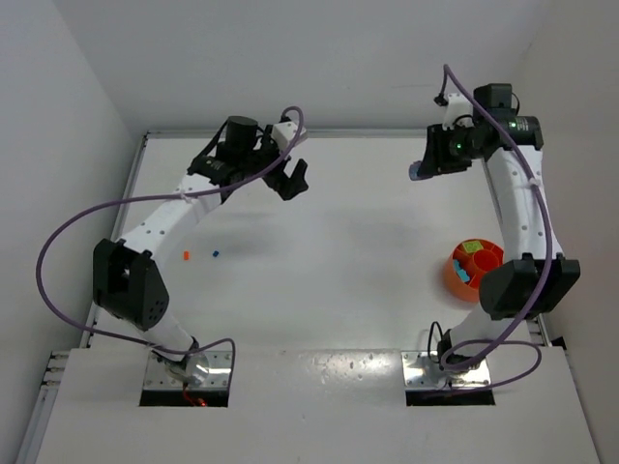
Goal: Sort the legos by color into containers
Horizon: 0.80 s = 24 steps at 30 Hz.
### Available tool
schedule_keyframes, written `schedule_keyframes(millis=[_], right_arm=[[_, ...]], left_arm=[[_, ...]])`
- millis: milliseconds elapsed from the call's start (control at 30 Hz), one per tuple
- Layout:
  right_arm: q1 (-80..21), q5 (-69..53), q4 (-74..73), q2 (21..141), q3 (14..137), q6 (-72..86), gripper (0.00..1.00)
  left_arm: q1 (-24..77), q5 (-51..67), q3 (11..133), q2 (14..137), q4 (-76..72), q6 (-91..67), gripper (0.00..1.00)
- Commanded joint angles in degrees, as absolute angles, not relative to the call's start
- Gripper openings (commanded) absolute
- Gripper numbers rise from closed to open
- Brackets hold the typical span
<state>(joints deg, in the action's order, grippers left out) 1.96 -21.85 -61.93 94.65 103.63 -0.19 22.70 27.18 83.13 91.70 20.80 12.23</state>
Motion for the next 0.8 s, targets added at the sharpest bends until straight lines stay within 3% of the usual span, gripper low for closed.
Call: schedule_keyframes(millis=[0, 100, 267, 433, 767], right_arm=[[4.56, -9.78, -75.39, 94.75, 111.17, -10.97, 0.0], [7.37, -3.9, -80.68, 96.24, 114.17, -13.89, 0.0], [11.51, 4.65, -80.68, 91.94, 105.31, -17.75, 0.0], [17.22, 5.27, -80.68, 87.37, 95.38, -19.42, 0.0], [31.45, 1.94, -80.68, 84.99, 87.82, -18.19, 0.0]], left_arm=[[21.88, 28.48, 86.48, 93.86, 22.41, 12.74, 0.99], [21.88, 29.96, 89.03, 96.5, 23.81, 12.74, 0.99], [21.36, 31.11, 93.6, 100.45, 24.43, 13.36, 0.99], [21.36, 32.26, 97.29, 104.49, 25.74, 13.36, 0.99], [21.36, 33.84, 109.32, 112.23, 31.28, 14.41, 0.99]])
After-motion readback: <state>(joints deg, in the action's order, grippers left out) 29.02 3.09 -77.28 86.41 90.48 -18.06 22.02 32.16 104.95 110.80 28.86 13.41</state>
